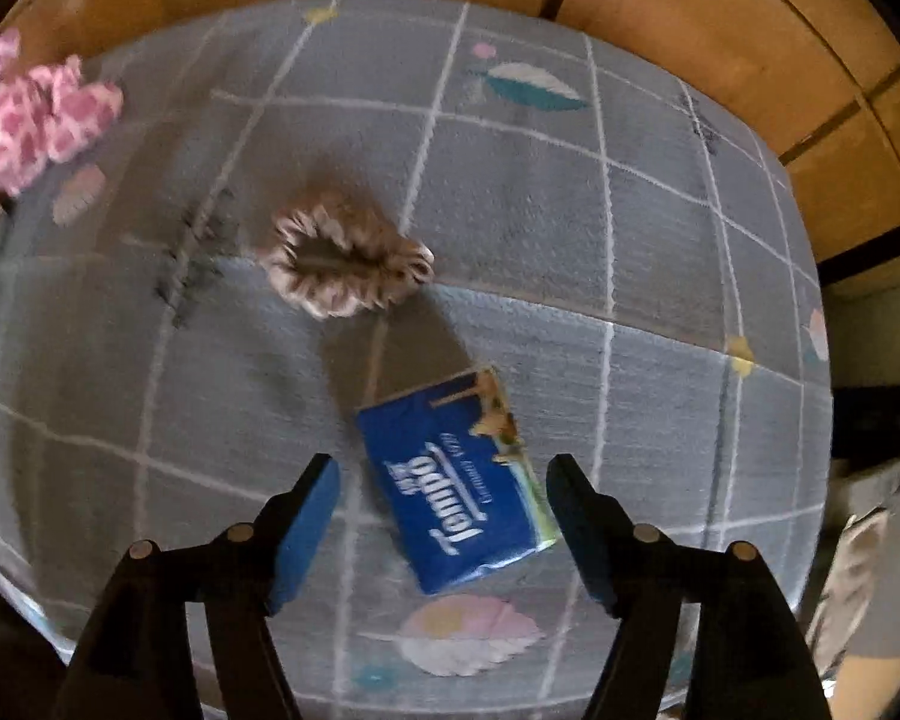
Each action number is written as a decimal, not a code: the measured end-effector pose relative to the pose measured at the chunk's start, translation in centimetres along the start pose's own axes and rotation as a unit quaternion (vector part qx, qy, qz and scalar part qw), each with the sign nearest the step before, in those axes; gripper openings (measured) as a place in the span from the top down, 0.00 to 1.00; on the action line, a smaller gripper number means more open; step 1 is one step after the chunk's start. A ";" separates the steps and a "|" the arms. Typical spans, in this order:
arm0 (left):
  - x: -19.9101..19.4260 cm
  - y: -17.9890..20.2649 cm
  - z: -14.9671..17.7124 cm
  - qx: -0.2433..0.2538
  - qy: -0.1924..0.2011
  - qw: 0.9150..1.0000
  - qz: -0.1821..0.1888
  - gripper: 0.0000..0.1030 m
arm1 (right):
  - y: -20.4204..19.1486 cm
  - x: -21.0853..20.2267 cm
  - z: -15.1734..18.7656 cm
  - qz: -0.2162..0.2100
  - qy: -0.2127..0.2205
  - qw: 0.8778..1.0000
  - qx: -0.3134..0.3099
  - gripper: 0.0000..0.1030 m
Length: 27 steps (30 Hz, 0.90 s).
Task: Organize soft objects
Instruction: 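Move both tools back to the bed, right tool grasping the blue Tempo tissue pack, then grasp the brown satin scrunchie with the left tool while the right holds the tissue pack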
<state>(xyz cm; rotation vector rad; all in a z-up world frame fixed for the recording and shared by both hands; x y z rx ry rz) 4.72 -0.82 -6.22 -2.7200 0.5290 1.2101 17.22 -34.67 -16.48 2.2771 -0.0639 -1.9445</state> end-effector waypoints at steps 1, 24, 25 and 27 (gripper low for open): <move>0.1 0.2 -0.1 0.003 -0.002 1.000 0.002 0.22 | 0.3 0.4 0.0 -0.002 -0.005 1.000 0.001 0.30; 10.9 10.3 -7.3 0.067 -0.055 0.993 0.074 0.22 | 12.2 -2.0 2.7 -0.069 0.198 0.917 0.338 0.47; 12.1 11.2 -7.8 0.074 -0.061 0.992 0.076 0.22 | 12.4 -1.9 2.7 -0.077 0.196 0.916 0.343 0.47; 13.5 12.5 -8.3 0.083 -0.070 0.991 0.079 0.23 | 12.4 -2.1 3.0 -0.083 0.198 0.916 0.340 0.47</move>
Point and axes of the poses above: each gripper's, at about its wrist camera, not at the fingertips, and x roughly the way its jaws point, y to its right, z to its underside, the point moved 1 cm from there along x, roughly the way its jaws point, and after that the axes turned 1 degree about -z, right-handed, at the moved point
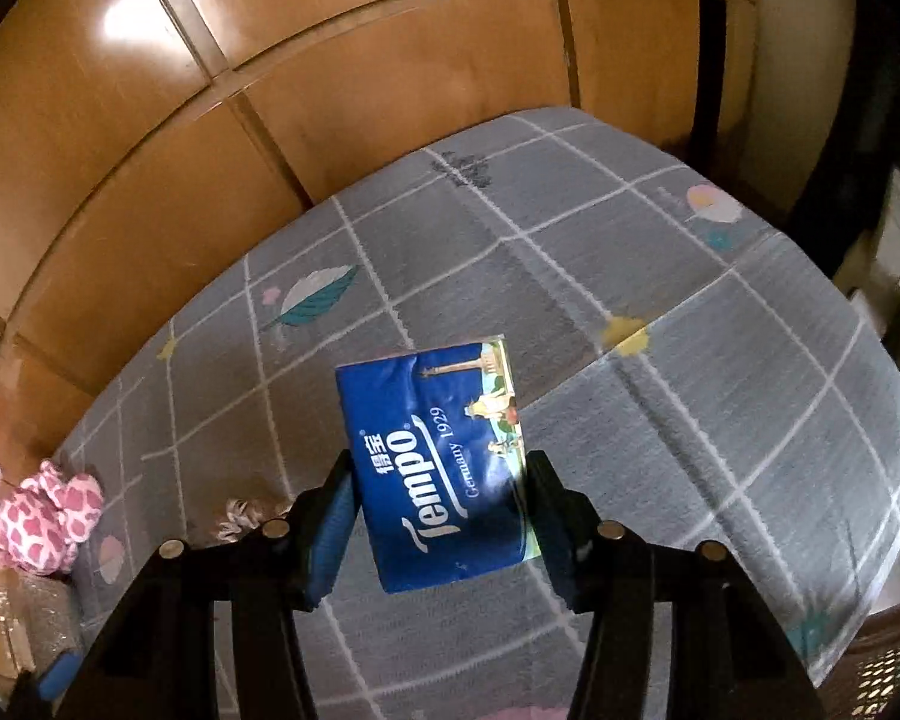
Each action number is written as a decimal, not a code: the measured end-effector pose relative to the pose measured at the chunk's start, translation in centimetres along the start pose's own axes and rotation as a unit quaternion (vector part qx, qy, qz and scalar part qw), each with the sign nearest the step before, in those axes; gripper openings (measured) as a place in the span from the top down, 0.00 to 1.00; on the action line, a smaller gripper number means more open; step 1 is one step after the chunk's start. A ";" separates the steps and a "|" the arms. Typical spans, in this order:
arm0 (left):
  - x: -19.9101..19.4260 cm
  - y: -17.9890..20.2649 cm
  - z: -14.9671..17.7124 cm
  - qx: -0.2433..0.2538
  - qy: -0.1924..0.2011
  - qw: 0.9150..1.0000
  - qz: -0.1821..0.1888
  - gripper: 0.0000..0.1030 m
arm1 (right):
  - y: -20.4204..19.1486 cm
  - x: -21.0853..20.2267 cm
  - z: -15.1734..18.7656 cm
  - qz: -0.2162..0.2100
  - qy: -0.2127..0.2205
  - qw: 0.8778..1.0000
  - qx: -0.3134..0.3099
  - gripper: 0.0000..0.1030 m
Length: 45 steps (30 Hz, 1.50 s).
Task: Organize soft objects
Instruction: 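Grasp the brown satin scrunchie with the left tool while the right holds the tissue pack, then carry the scrunchie into the gold tray and open the left tool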
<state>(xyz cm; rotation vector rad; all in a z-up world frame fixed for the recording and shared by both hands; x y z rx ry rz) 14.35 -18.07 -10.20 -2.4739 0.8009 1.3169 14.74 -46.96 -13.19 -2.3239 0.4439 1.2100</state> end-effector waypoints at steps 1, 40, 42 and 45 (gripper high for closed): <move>0.8 0.5 -0.5 0.004 -0.004 1.000 0.003 0.23 | -0.8 -0.6 0.4 0.001 0.002 1.000 -0.004 0.47; 6.3 -0.3 -13.0 0.022 0.004 1.000 -0.009 0.82 | -5.7 2.4 2.7 -0.042 -0.085 0.989 -0.113 0.47; 4.7 -2.3 -14.3 0.013 0.018 0.999 -0.032 0.82 | -6.0 2.9 3.1 -0.045 -0.101 0.987 -0.119 0.47; 2.4 -5.4 -16.1 -0.001 0.041 0.997 -0.063 0.82 | -6.2 3.2 3.4 -0.041 -0.110 0.986 -0.122 0.47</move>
Point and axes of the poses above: each gripper's, at about its wrist camera, not at the fingertips, and x roughly the way its jaws point, y to its right, z to its underside, the point moved 1 cm from there along x, roughly the way its jaws point, and after that the axes turned 1 degree about -z, right-handed, at the moved point
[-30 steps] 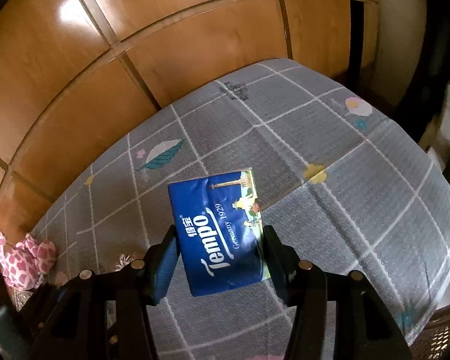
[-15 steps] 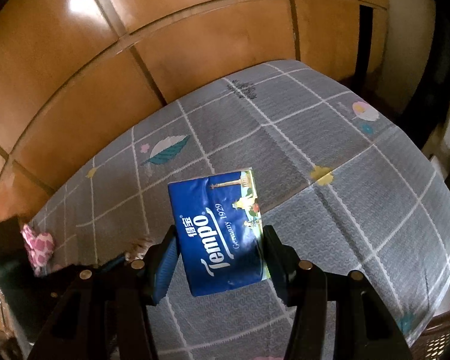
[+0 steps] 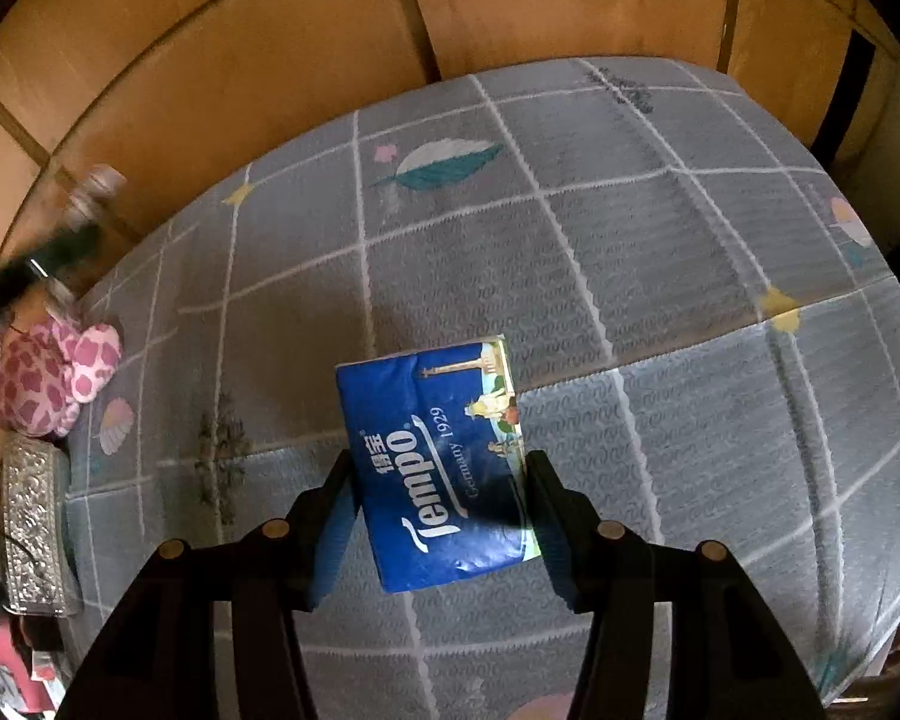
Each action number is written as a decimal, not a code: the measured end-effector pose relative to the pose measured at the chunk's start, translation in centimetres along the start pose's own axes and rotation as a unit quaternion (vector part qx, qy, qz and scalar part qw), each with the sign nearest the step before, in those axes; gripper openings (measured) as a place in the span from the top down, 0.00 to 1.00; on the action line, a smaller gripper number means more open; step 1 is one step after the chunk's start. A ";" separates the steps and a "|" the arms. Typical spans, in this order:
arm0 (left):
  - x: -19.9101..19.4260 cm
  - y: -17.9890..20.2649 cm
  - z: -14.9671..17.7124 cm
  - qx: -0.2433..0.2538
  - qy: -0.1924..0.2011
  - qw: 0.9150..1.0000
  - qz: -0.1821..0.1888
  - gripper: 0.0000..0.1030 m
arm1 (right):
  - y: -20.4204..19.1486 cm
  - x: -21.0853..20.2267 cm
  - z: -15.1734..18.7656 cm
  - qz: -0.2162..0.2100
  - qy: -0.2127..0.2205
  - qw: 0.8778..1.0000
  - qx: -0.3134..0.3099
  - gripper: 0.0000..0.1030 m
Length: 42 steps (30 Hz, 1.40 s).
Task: Organize soft objects
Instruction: 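Carry the scrunchie into the gold tray and open the left tool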
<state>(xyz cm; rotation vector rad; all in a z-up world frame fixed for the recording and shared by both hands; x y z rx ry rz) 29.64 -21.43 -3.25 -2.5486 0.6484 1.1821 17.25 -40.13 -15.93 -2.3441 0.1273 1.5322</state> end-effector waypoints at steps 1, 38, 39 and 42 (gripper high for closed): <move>-0.7 -1.4 -0.5 -0.009 0.007 1.000 -0.011 0.82 | 0.1 0.0 0.0 0.000 -0.001 1.000 0.001 0.47; -22.8 -37.8 28.4 -0.355 0.030 0.902 -0.244 0.82 | -2.7 3.9 -0.3 0.066 -0.030 0.997 -0.028 0.48; -23.0 -37.6 29.6 -0.360 0.030 0.901 -0.240 0.82 | -2.9 4.1 -0.3 0.068 -0.029 0.997 -0.029 0.48; -23.1 -36.7 33.4 -0.379 0.025 0.895 -0.232 0.82 | -3.2 4.3 -0.4 0.072 -0.028 0.996 -0.034 0.48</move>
Point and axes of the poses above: each gripper's, at about its wrist camera, not at the fingertips, and x roughly the way its jaws point, y to its right, z to its underside, the point moved 1 cm from there along x, roughly the way its jaws point, and after that the axes turned 1 degree about -z, right-handed, at the moved point
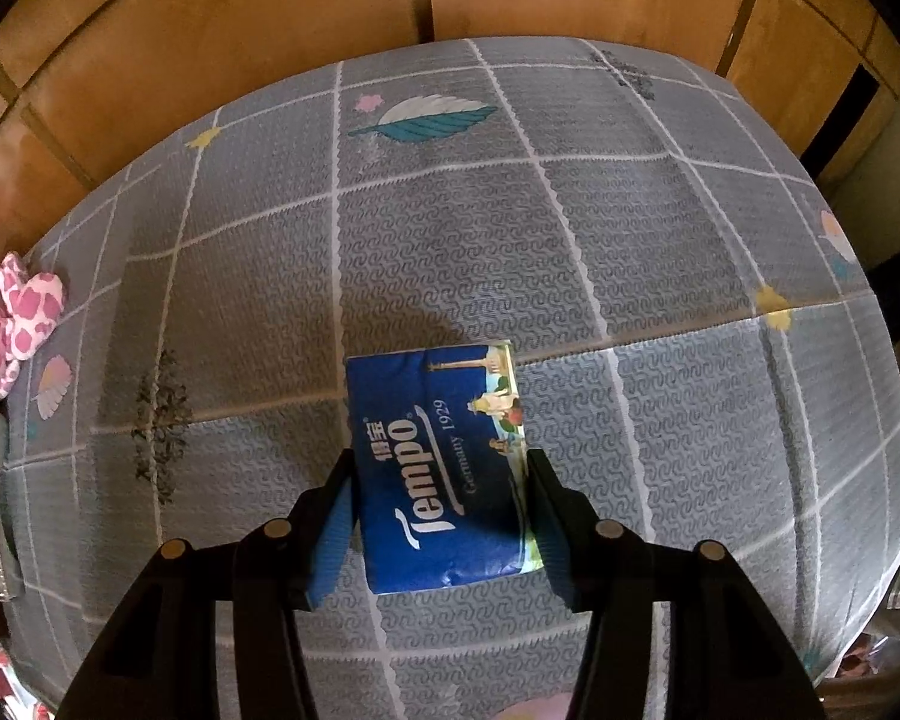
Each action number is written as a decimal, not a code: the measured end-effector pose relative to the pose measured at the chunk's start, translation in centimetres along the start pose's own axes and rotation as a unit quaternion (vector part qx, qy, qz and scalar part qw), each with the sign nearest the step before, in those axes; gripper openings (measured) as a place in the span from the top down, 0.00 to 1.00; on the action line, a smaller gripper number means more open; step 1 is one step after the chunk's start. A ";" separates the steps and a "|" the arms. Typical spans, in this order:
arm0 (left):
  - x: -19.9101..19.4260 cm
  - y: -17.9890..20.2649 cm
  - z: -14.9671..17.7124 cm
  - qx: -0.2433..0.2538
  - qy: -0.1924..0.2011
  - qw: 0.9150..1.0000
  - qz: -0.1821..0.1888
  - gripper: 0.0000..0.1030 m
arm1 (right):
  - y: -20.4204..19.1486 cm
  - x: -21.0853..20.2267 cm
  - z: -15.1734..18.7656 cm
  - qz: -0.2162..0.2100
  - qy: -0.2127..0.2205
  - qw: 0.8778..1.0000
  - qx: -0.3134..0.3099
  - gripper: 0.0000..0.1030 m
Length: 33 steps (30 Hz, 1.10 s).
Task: Organize soft objects
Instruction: 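Carry the scrunchie into the gold tray and open the left tool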
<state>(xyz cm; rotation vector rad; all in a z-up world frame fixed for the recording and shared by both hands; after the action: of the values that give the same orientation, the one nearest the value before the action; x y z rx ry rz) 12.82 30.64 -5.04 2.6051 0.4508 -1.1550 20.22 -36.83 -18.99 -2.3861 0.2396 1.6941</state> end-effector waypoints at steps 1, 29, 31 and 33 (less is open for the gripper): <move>-0.2 -0.6 1.2 -0.006 -0.005 1.000 0.002 0.82 | -0.2 0.1 0.0 0.004 0.000 1.000 -0.004 0.48; -1.7 -4.0 14.9 -0.009 -0.034 0.998 -0.049 0.44 | -3.0 0.4 1.5 0.051 0.025 0.996 -0.069 0.49; -2.4 -4.0 14.7 -0.010 -0.019 0.998 -0.055 0.40 | -3.2 0.4 1.6 0.054 0.027 0.996 -0.073 0.49; -2.8 -3.8 14.5 -0.009 -0.013 0.998 -0.060 0.40 | -3.4 0.3 1.7 0.056 0.028 0.995 -0.074 0.49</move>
<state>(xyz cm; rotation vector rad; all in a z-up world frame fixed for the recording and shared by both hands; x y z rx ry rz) -0.15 28.58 -12.79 2.5755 0.6171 -1.2132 19.59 -33.14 -19.59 -2.5749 0.2700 1.7535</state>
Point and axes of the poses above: each gripper's, at about its wrist camera, not at the fingertips, and x roughly the way its jaws point, y to its right, z to its underside, the point moved 1 cm from there along x, roughly the way its jaws point, and after that the axes turned 1 degree about -z, right-handed, at the moved point
